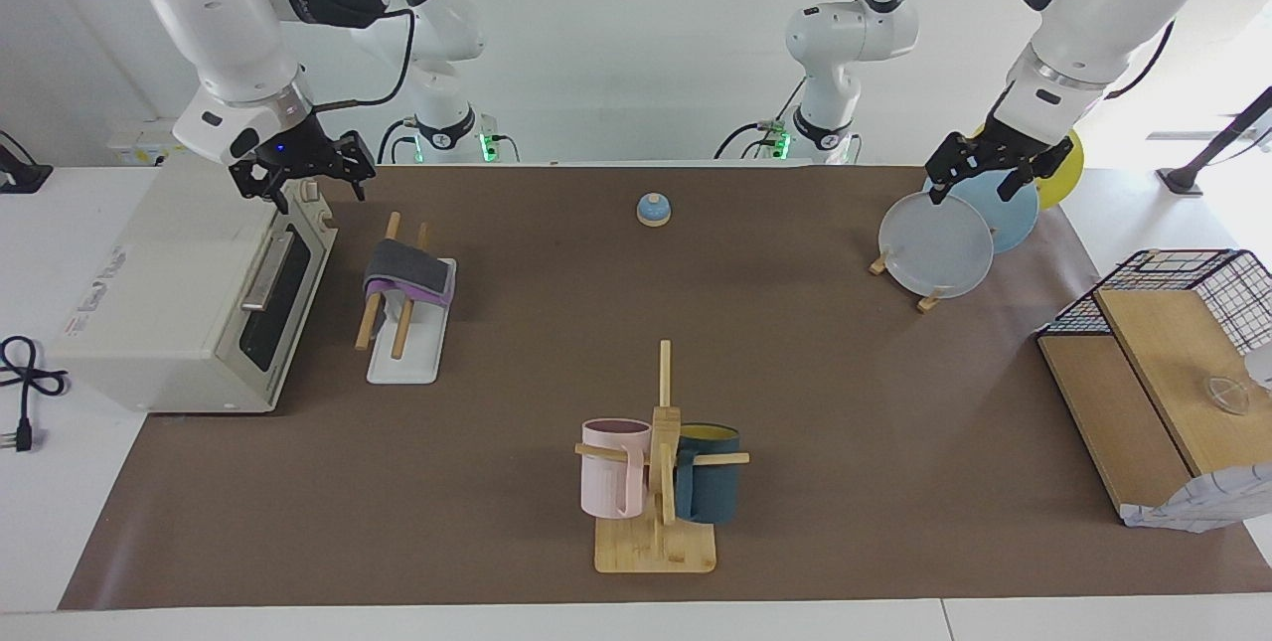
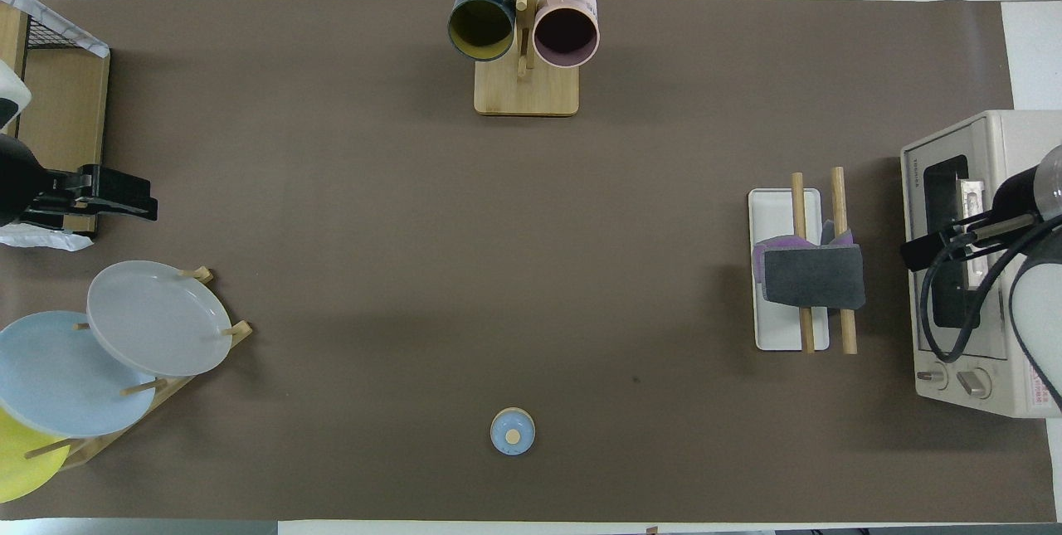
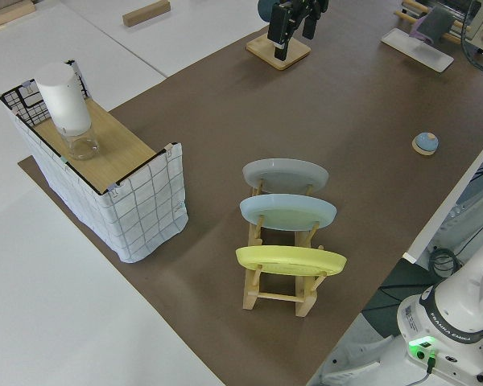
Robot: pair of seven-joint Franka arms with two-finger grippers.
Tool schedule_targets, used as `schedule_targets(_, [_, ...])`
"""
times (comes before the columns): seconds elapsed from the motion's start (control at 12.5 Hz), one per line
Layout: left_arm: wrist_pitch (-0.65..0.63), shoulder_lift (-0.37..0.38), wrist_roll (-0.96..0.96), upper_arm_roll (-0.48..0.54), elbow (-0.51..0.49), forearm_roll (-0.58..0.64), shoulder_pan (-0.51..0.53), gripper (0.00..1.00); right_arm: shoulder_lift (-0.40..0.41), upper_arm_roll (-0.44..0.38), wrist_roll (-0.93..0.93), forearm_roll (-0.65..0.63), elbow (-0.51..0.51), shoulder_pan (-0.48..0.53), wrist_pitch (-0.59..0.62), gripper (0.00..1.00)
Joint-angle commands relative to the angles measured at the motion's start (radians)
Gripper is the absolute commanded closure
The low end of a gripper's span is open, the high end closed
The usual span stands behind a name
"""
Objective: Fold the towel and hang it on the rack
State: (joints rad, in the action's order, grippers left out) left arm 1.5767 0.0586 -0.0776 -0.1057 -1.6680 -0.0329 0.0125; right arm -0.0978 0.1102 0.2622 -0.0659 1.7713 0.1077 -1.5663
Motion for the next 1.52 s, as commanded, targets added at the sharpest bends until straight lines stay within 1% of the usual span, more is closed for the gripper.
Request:
schedule_targets(0.0, [0.011,0.012,0.015,0.012,-0.007,-0.013,-0.005,0.00,0.101,0.006,-0.055,-0.017,-0.195,-0.016,0.138,0.00])
schedule_targets(0.08, [0.000,0.014,0.013,0.012,-0.007,-0.013,-0.003,0.00,0.113,0.006,-0.060,-0.015,-0.213,-0.017,0.141,0.00])
schedule_targets(0.24, [0.005,0.014,0.013,0.012,-0.007,-0.012,-0.003,0.00,0.099,0.008,-0.063,-0.002,-0.164,-0.008,0.124,0.00])
schedule_targets(0.4, [0.005,0.014,0.013,0.012,-0.007,-0.013,-0.003,0.00,0.096,0.006,-0.061,-0.002,-0.156,-0.005,0.126,0.00])
schedule_targets(0.64, [0.003,0.014,0.013,0.012,-0.007,-0.013,-0.003,0.00,0.102,0.003,-0.072,-0.005,-0.173,-0.014,0.104,0.00])
schedule_targets(0.8, [0.003,0.014,0.013,0.012,-0.007,-0.012,-0.003,0.00,0.105,0.003,-0.119,-0.019,-0.203,-0.016,0.123,0.00])
schedule_targets(1.04, [0.003,0.014,0.013,0.012,-0.007,-0.013,-0.003,0.00,0.099,0.006,-0.205,0.008,-0.230,-0.010,0.146,0.00])
schedule_targets(1.2, [0.003,0.014,0.013,0.012,-0.007,-0.013,-0.003,0.00,0.073,0.006,-0.209,0.041,-0.231,-0.010,0.143,0.00])
schedule_targets(1.44, [0.005,0.012,0.013,0.012,-0.007,-0.013,-0.003,0.00,0.084,0.005,-0.230,0.041,-0.228,-0.019,0.121,0.00])
